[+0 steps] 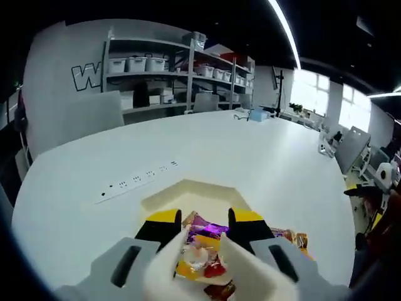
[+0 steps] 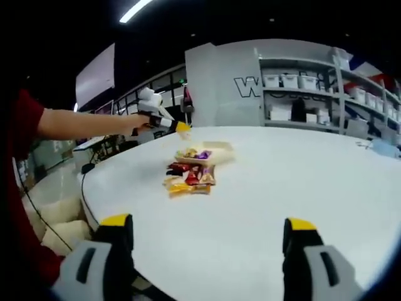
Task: Place the target food into the container with the food tongs after gripping and lifting it, then release it inside without dropping or visibly crushing the food.
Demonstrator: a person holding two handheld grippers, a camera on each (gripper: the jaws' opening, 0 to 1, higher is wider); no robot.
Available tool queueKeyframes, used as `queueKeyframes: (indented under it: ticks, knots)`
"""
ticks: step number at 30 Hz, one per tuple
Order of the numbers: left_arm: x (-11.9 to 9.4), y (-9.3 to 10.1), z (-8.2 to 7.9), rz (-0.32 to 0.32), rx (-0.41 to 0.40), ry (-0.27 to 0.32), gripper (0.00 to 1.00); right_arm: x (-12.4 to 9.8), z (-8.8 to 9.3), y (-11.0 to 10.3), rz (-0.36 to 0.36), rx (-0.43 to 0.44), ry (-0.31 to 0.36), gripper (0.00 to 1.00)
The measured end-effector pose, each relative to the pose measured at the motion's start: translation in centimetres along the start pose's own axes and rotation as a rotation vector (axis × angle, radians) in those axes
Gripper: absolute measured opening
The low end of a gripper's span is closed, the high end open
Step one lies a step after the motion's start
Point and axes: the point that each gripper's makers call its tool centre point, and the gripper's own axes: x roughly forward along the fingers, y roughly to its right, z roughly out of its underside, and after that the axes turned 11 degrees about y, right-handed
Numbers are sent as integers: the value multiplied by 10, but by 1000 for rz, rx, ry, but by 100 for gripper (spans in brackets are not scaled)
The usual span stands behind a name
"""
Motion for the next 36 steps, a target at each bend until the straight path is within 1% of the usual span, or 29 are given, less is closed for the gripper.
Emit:
queueKeyframes:
  ticks: [1,3,5,8,11,14,18,21,25,30,33,36]
  knots:
    - [-1,-1,1,-7,7,-6,28,0,0,0,-1,-1,-1,99]
    - [-2,-1,3,-2,22,-21,28,0,0,-2,-4,-3,-2,99]
    - [-5,0,2,0,40,-22,28,0,0,-2,-5,-2,-1,99]
    - [-8,3,2,6,39,-27,28,0,0,-3,-6,-2,0,99]
    - [-11,5,5,14,62,-45,28,0,0,-5,-11,-7,0,99]
    - [-13,9,9,22,59,-58,28,0,-1,-5,-12,-9,3,99]
    - [-16,13,15,37,98,-79,28,0,-2,-6,-17,-11,6,99]
    - [-18,14,16,37,90,-85,28,0,-2,-6,-21,-11,6,99]
    - [-20,19,22,56,108,-96,28,2,-4,-8,-26,-12,10,99]
    - [-23,21,28,58,92,-99,28,4,-2,-10,-34,-16,5,99]
    - [-28,26,34,72,104,-116,28,4,-2,-11,-38,-19,1,99]
    - [-32,31,36,85,103,-118,28,5,0,-11,-37,-17,-1,99]
